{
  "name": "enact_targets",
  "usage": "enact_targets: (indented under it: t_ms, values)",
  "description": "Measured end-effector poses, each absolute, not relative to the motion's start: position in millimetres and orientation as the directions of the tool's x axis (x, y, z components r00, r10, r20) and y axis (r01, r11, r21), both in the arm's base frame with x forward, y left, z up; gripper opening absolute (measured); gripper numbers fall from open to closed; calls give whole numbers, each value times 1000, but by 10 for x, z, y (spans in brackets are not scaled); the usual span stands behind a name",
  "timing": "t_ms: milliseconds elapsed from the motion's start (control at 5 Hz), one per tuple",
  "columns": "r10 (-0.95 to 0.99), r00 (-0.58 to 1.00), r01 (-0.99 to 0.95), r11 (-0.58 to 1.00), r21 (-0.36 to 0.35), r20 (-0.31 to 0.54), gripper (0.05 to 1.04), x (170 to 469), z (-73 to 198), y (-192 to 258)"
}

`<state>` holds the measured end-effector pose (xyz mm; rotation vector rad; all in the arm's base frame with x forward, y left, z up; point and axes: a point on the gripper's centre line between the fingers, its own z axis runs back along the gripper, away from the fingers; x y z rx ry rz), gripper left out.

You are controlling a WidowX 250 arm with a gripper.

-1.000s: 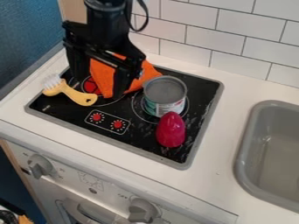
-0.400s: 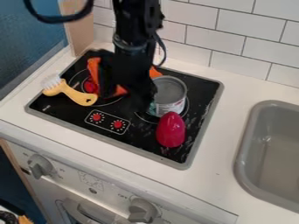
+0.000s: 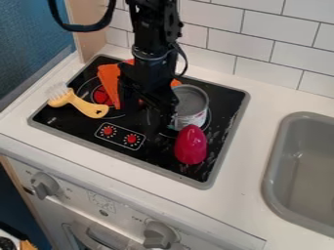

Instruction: Move the can to the upper right of the stove

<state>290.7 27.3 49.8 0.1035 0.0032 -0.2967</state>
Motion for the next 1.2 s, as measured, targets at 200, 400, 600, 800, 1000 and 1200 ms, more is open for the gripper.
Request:
enact_targets:
  t_ms: [200, 400, 600, 800, 1000, 1200]
  values:
    - [-302, 953, 301, 948, 103, 4, 1007, 3008, 506, 273]
    - [-320, 947, 318, 943, 99, 6, 1007, 3074, 478, 182]
    - [-352, 936, 349, 933, 91, 20, 1007, 3209, 466, 76]
    - [-371, 928, 368, 927, 76, 36, 1007, 3335, 458, -23]
    - [-399, 916, 395, 916, 75, 49, 1007, 3482, 477, -144]
    - [-395, 917, 391, 918, 71, 61, 1007, 3586, 502, -243]
